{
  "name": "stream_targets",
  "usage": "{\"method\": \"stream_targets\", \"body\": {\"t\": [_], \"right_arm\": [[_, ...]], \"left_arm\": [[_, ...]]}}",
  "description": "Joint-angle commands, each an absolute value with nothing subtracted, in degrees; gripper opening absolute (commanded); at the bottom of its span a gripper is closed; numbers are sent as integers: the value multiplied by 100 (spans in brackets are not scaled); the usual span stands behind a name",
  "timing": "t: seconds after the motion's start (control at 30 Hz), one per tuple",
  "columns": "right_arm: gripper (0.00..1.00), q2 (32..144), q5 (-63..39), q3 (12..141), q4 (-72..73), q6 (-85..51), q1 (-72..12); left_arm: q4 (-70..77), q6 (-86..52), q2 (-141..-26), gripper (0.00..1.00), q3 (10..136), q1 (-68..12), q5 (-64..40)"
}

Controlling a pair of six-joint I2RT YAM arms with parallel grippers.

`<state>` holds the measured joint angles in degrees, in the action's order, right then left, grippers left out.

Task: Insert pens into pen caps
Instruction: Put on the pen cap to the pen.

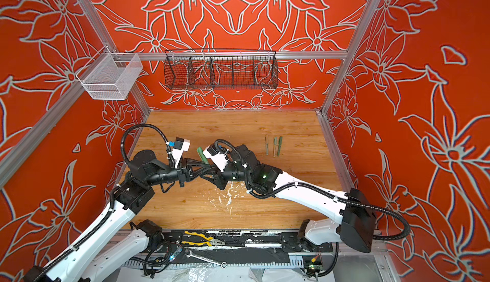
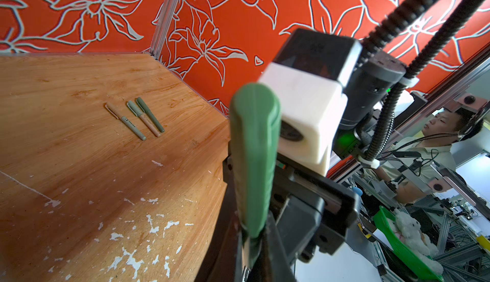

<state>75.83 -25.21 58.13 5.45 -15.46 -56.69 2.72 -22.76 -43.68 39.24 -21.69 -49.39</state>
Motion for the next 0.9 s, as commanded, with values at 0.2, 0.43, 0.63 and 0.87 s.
{"method": "stream_targets", "body": {"t": [0.2, 0.43, 0.63, 0.87], "right_arm": [[0, 7423, -2382, 5861, 1073, -1688, -5608], [0, 7446, -2504, 5800, 943, -1687, -5607], [0, 7335, -2772, 5595, 926, -1705, -5607], [0, 7270, -3084, 5500, 803, -1678, -5612]], "left_arm": [[475, -2397, -4341, 0, 3797, -2212, -5357], [324, -2323, -4233, 81, 3911, -2202, -5028], [-2, -2075, -4250, 100, 4174, -2080, -4720], [325, -2178, -4375, 98, 4283, -1902, -4570]]}}
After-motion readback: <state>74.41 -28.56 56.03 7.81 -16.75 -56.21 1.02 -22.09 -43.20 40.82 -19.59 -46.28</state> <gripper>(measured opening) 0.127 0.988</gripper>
